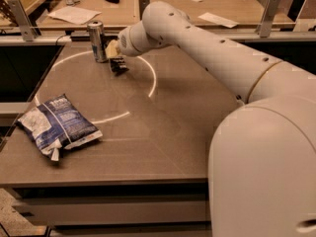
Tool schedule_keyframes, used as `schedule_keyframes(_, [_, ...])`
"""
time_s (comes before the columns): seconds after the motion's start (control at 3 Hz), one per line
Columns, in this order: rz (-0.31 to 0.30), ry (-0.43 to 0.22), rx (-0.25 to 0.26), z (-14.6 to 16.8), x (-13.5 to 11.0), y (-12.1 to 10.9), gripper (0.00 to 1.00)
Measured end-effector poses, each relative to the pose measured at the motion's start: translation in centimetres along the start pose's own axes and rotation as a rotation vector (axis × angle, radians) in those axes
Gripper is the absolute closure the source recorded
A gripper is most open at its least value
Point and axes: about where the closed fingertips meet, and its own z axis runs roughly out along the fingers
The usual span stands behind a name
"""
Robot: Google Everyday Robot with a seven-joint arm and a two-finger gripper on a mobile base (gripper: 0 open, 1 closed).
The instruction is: Move rxbar chocolate near redbull can
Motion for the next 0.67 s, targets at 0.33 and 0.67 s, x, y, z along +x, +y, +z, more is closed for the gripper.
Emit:
schedule_keyframes(0.33, [0.039,0.006,-0.011,-0.39,0.79,-0.49,0.35])
schedule_keyframes(0.67, [0.089,0.046,-0.02,-0.65,1.16,-0.91,0.13])
